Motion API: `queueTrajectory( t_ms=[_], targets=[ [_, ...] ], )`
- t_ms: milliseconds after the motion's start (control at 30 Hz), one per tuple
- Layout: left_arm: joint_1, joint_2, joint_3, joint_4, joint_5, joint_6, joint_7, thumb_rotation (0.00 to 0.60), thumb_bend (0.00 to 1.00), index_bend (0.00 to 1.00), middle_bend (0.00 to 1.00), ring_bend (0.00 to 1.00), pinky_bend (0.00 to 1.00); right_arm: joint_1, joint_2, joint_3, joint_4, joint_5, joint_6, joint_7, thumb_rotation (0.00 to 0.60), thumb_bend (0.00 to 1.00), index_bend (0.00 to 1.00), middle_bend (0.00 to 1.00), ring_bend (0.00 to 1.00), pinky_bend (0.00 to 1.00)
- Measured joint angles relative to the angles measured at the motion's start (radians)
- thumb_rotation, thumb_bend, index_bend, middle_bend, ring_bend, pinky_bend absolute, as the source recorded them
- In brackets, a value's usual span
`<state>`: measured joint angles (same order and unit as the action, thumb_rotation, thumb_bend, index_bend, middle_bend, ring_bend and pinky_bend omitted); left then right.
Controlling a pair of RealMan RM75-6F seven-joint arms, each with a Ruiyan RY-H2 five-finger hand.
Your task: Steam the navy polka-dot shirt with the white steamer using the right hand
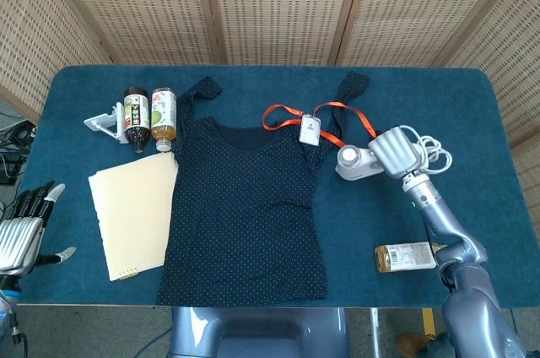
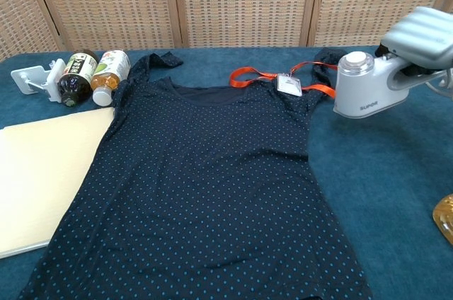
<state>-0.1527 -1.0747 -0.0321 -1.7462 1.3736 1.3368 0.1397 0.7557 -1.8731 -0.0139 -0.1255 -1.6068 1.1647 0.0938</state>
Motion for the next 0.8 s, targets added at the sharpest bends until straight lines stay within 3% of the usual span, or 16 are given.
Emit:
queueTrajectory(
  t_ms=[200,367,400,433,533,567,667,800],
  targets=[
    [-0.004,-0.004,0.001,-0.003,-0.004,-0.007,0.008,0.6,0.0,0.0,0.0,0.0,0.0,-0.02,-0.022,-0.008,0.003,-0.002,-0.032,0.003,0.6,1.0,0.81,0.68,0.79,0.98],
    [-0.003,-0.001,0.0,-0.001,-0.007,-0.005,0.002,0.6,0.0,0.0,0.0,0.0,0.0,-0.02,-0.044,0.015,0.01,0.025,-0.064,-0.006,0.6,0.93,0.59,0.6,0.67,0.73],
    [-0.003,-0.001,0.0,-0.001,-0.006,-0.005,0.001,0.6,0.0,0.0,0.0,0.0,0.0,-0.019,-0.048,0.021,0.011,0.031,-0.069,-0.011,0.6,0.88,0.53,0.57,0.62,0.67],
    [-0.004,0.0,0.0,-0.002,-0.005,-0.006,0.001,0.6,0.0,0.0,0.0,0.0,0.0,-0.017,-0.053,0.029,0.011,0.04,-0.072,-0.016,0.6,0.76,0.42,0.49,0.54,0.57],
    [-0.004,0.002,0.0,-0.003,-0.003,-0.005,-0.002,0.6,0.0,0.0,0.0,0.0,0.0,-0.015,-0.059,0.04,0.009,0.052,-0.083,-0.022,0.6,0.29,0.09,0.15,0.22,0.27],
    [-0.003,0.002,0.001,-0.004,-0.002,-0.004,-0.003,0.6,0.0,0.0,0.0,0.0,0.0,-0.015,-0.061,0.044,0.009,0.057,-0.093,-0.028,0.6,0.15,0.02,0.06,0.12,0.19],
    [-0.002,0.005,0.002,-0.005,0.006,0.0,-0.01,0.6,0.0,0.0,0.0,0.0,0.0,-0.015,-0.069,0.059,0.008,0.076,-0.132,-0.068,0.6,0.01,0.0,0.0,0.01,0.09],
    [0.002,0.009,0.006,-0.005,0.019,0.008,-0.022,0.6,0.0,0.0,0.0,0.0,0.0,-0.018,-0.074,0.077,-0.015,0.098,-0.16,-0.107,0.6,0.0,0.0,0.0,0.0,0.05]
  ],
)
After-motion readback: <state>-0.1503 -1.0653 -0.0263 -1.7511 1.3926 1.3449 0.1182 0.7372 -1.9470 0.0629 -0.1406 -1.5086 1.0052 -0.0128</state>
